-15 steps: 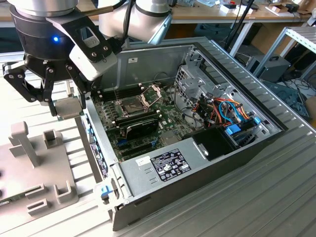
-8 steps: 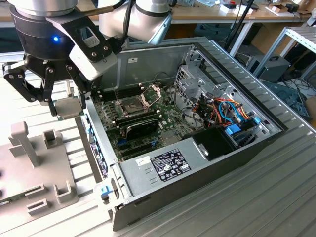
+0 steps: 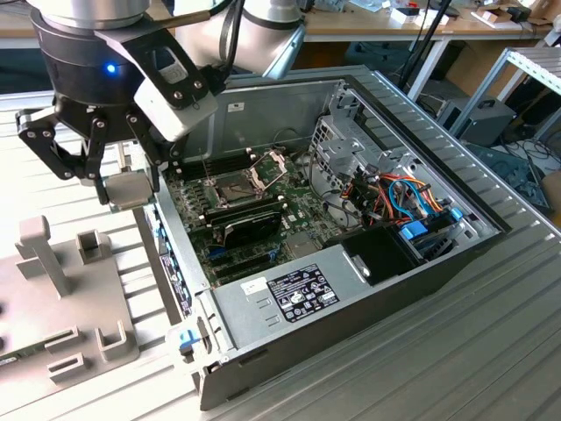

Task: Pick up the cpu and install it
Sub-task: 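Pick up the cpu and move it towards the insertion slot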

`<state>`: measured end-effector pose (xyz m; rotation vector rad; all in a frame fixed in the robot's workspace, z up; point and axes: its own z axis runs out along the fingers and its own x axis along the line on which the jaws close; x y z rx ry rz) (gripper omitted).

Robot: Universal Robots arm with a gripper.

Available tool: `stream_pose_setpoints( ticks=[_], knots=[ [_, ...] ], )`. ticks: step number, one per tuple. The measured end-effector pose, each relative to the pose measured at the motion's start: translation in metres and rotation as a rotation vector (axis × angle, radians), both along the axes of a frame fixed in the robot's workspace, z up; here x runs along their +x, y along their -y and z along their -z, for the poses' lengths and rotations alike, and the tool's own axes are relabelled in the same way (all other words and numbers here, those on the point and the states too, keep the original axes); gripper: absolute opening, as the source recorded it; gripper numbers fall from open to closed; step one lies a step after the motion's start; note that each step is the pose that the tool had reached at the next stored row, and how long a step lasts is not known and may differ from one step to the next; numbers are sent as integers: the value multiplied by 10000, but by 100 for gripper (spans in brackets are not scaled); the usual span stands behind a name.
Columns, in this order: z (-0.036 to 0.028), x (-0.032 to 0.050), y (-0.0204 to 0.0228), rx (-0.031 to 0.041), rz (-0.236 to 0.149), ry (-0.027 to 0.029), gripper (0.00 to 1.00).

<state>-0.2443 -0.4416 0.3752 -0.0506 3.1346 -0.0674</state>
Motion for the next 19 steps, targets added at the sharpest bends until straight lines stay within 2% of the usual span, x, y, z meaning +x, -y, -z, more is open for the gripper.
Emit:
stream_pose_setpoints(
  ticks=[7,8,10,14,15,17,19],
  knots=[
    [0,192,0,0,1,0,55],
    [0,273,0,0,0,0,55],
    [0,373,0,0,1,0,55],
    [1,490,0,0,-1,0,55],
    [1,548,0,1,1,0,55],
    [0,601,0,0,0,-1,55],
    [0,691,0,0,0,0,55]
  ],
)
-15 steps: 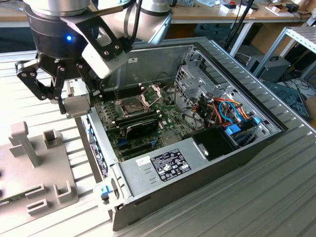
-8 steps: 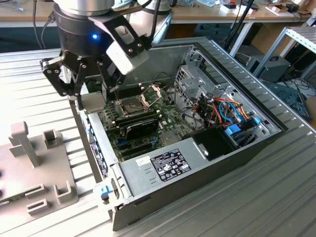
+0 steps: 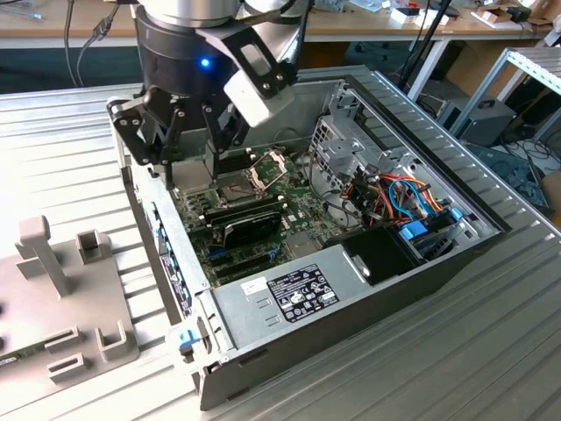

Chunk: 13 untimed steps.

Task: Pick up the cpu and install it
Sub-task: 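Pick up the cpu and move it towards the insertion slot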

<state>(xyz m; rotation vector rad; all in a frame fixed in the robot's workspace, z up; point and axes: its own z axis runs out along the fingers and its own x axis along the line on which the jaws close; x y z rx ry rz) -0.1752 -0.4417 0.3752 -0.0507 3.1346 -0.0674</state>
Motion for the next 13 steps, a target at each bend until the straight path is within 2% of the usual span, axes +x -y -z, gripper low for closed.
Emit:
stream_pose_setpoints(
  ticks=[1,6,9,13],
  knots=[
    [0,53,0,0,0,0,55],
    [1,179,0,0,0,0,55],
    [1,231,0,0,1,0,55],
    [0,256,0,-1,0,0,55]
  ],
)
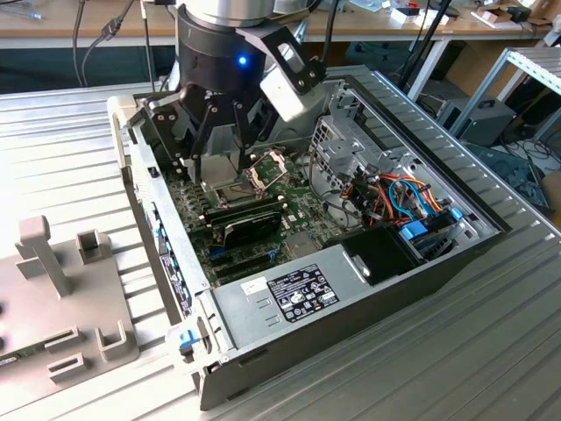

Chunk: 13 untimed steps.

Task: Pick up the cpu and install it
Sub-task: 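Pick up the cpu and move it towards the insertion slot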

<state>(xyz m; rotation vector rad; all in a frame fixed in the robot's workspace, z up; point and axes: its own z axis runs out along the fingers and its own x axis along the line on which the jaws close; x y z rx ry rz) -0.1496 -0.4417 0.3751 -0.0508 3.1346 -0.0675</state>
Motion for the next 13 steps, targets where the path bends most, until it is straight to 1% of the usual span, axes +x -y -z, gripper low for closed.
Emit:
stream_pose_setpoints(
  ticks=[13],
  knots=[
    [0,51,-1,1,0,0,55]
  ],
)
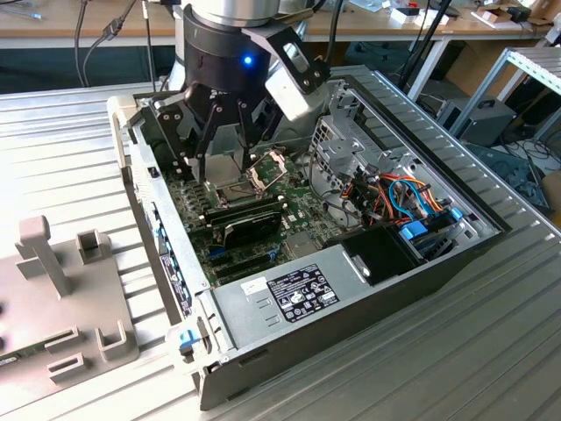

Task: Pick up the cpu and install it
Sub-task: 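Pick up the cpu and move it towards the insertion slot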

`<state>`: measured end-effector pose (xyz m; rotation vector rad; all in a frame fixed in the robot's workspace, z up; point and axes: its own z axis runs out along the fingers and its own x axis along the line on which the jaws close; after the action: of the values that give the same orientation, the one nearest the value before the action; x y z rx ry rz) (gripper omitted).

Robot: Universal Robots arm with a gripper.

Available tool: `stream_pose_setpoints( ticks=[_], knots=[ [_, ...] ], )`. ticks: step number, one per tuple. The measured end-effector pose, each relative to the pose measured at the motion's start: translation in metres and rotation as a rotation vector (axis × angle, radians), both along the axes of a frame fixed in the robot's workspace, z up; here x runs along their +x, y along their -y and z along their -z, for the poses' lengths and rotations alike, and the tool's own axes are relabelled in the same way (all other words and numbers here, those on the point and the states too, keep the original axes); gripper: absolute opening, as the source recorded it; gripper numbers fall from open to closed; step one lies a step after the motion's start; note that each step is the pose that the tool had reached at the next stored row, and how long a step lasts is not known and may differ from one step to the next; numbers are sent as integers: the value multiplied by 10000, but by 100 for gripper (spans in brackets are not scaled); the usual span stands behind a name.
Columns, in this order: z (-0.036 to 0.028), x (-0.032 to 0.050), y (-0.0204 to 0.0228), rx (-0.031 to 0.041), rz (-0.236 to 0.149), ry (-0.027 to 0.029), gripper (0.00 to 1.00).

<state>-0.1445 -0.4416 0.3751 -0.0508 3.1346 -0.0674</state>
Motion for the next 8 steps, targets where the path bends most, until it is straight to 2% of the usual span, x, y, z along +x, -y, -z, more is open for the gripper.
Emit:
stream_pose_setpoints(
  ticks=[8],
  knots=[
    [0,91,0,0,1,0,55]
  ],
)
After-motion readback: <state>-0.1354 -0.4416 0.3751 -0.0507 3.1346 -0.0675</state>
